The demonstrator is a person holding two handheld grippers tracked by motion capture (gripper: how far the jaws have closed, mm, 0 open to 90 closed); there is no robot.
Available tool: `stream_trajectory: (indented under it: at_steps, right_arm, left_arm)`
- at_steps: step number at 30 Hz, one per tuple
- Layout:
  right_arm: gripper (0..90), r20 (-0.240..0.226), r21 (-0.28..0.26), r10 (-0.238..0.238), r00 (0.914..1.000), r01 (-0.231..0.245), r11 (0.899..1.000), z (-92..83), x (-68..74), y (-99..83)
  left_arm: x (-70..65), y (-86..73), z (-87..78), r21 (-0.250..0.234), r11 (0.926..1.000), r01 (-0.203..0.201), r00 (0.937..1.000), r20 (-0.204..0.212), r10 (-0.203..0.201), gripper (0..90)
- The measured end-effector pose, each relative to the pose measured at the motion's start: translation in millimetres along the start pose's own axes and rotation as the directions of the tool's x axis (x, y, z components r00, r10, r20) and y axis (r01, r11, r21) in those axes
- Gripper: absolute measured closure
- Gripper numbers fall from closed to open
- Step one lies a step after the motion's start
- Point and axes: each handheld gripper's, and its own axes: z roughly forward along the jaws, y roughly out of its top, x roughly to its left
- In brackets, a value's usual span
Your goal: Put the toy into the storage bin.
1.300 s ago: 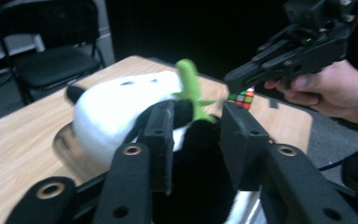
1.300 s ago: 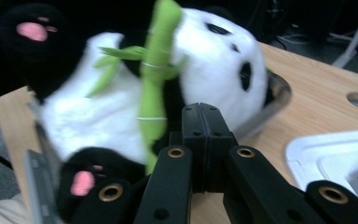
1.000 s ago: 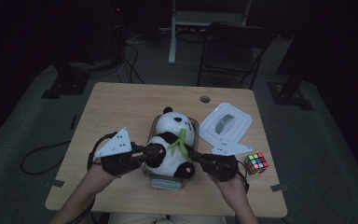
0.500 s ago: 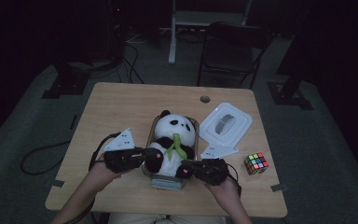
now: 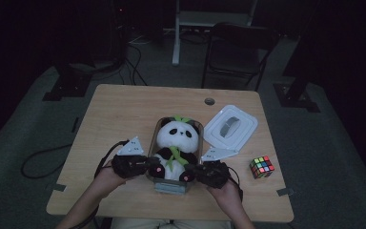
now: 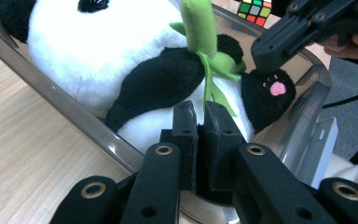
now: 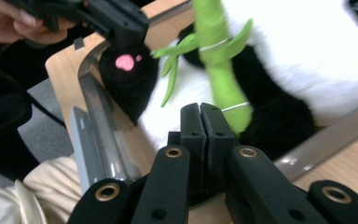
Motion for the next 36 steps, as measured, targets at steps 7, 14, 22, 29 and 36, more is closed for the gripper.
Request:
stream_trajectory:
  at_steps: [7,14,22,29,36]
  right_arm:
    - [84.9,0.039,-0.020,-0.001,0.9992,0.002,1.000,-8.0,-9.0,7.3]
    - [66.2,0.086,-0.068,0.033,0.9957,-0.027,0.997,-11.5,-21.6,12.4]
    - [54.3,0.109,-0.135,0.065,0.9919,-0.050,0.990,-12.4,-37.5,27.2]
    - [83.8,0.133,-0.132,0.063,0.9892,-0.045,0.990,1.3,-45.5,40.0]
    - [70.9,0.125,-0.089,0.091,0.9879,-0.080,0.993,25.8,-51.1,48.2]
  left_arm:
    - [5.6,6.1,-2.8,-0.067,0.9975,0.024,0.9997,0.013,-0.023,64.8]
    - [17.3,18.8,-3.5,-0.118,0.9920,0.045,0.9989,0.021,-0.043,44.1]
    - [31.3,31.3,6.7,-0.152,0.9871,0.051,0.9986,-0.007,-0.053,42.4]
    - [34.1,41.7,19.8,-0.128,0.9915,0.023,0.9984,-0.049,-0.029,56.3]
    - [42.4,46.2,35.9,-0.059,0.9981,0.021,0.9972,-0.071,-0.025,68.6]
